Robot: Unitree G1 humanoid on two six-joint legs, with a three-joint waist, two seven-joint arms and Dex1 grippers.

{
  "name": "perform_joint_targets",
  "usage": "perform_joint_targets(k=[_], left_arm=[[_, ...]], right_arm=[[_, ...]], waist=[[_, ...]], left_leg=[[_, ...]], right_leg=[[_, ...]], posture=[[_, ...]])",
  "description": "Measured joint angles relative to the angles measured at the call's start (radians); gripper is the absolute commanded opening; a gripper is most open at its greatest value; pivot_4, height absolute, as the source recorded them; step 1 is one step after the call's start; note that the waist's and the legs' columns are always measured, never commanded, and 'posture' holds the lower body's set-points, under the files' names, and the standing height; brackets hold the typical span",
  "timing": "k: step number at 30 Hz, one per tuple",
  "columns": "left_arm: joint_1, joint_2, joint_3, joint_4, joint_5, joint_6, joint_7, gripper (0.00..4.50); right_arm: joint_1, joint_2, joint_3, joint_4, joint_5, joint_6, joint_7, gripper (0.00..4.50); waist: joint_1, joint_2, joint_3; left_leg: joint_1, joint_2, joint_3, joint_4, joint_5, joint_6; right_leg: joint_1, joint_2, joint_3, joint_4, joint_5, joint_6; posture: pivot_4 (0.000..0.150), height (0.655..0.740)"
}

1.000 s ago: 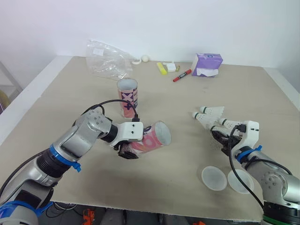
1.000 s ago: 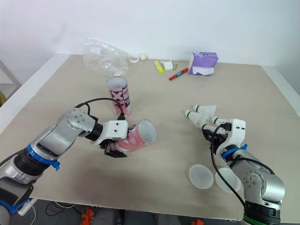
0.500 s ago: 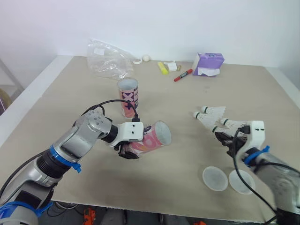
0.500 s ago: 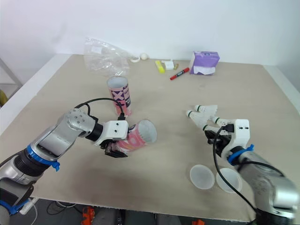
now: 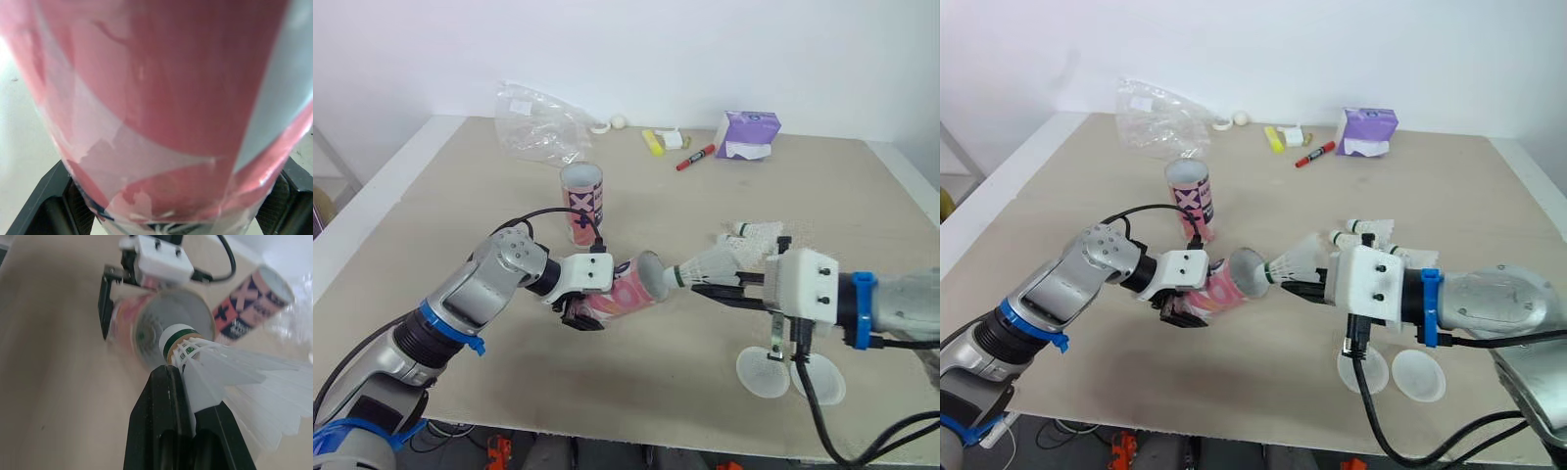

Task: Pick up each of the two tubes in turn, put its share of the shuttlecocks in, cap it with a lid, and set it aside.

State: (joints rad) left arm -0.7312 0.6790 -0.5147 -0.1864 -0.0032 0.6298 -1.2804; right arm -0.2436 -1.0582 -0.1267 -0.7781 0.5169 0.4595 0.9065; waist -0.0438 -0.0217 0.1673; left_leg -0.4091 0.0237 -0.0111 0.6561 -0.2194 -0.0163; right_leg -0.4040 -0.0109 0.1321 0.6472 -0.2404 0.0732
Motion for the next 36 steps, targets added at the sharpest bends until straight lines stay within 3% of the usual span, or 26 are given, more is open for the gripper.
perform_joint_targets(k=[8,12,14,15,19,24,27,30,36], left_arm=[[0.000,0.000,0.000,-0.003,-0.001,0.006,0.000,3.79],[0.000,-0.001,0.000,-0.011,-0.001,0.011,0.002,3.79],[0.000,-0.001,0.000,-0.014,-0.001,0.015,0.003,3.79],[0.000,-0.001,0.000,-0.016,-0.001,0.019,0.003,3.79],[0.000,-0.001,0.000,-0.018,-0.001,0.023,0.004,3.79],[0.000,-0.002,0.000,-0.017,0.000,0.023,0.005,3.79],[0.000,-0.002,0.000,-0.015,0.000,0.022,0.005,3.79],[0.000,-0.004,0.000,-0.011,0.000,0.021,0.005,3.79],[-0.003,-0.005,-0.001,-0.007,0.000,0.019,0.005,3.79]], right_arm=[[-0.126,0.057,0.196,0.076,-0.150,-0.066,0.012,0.11],[-0.174,0.070,0.213,0.084,-0.168,-0.065,0.032,1.24],[-0.182,0.063,0.213,0.101,-0.169,-0.060,0.053,2.32],[-0.183,0.063,0.209,0.101,-0.163,-0.054,0.059,2.60],[-0.185,0.062,0.160,0.101,-0.098,-0.004,0.078,4.43],[-0.184,0.034,0.008,0.112,0.063,0.131,0.086,4.43],[-0.183,0.023,-0.032,0.153,0.076,0.135,0.096,4.43],[-0.192,0.016,-0.005,0.190,0.039,0.097,0.117,3.17],[-0.315,0.037,0.171,0.233,-0.073,0.015,0.168,0.07]], waist=[[0.001,0.000,0.000],[0.002,0.000,0.000],[0.002,0.000,0.000],[0.002,0.000,0.000],[0.002,0.000,0.000],[0.002,0.000,0.000],[0.001,0.000,0.000],[0.001,0.000,0.000],[0.001,0.001,0.000]], left_leg=[[-0.002,0.000,0.000,0.000,0.000,0.000],[-0.002,0.000,0.000,0.000,0.000,0.000],[-0.002,0.000,0.000,0.000,0.000,0.000],[-0.002,0.000,0.000,0.000,0.000,0.000],[-0.002,0.000,-0.001,0.000,0.000,0.000],[-0.002,0.000,-0.001,0.000,0.000,0.000],[-0.002,0.000,-0.001,0.000,0.000,0.000],[-0.001,0.000,0.000,0.000,0.000,0.000],[-0.001,0.001,0.000,0.000,0.000,0.000]], right_leg=[[-0.001,0.000,-0.001,0.000,0.000,0.000],[-0.001,0.000,-0.001,0.000,0.000,0.000],[-0.001,0.000,-0.001,0.000,0.000,0.000],[-0.001,0.000,-0.001,0.000,0.000,0.000],[-0.001,0.000,-0.001,0.000,0.000,0.000],[0.000,0.000,-0.001,0.000,0.000,0.000],[0.000,0.000,-0.001,0.000,0.000,0.000],[0.000,0.000,-0.001,0.000,0.000,0.000],[0.000,0.000,-0.001,0.000,0.000,0.000]], posture=[[0.150,0.7400],[0.150,0.7400],[0.150,0.7400],[0.150,0.7400],[0.150,0.7400],[0.150,0.7400],[0.150,0.7400],[0.150,0.7400],[0.150,0.7400]])
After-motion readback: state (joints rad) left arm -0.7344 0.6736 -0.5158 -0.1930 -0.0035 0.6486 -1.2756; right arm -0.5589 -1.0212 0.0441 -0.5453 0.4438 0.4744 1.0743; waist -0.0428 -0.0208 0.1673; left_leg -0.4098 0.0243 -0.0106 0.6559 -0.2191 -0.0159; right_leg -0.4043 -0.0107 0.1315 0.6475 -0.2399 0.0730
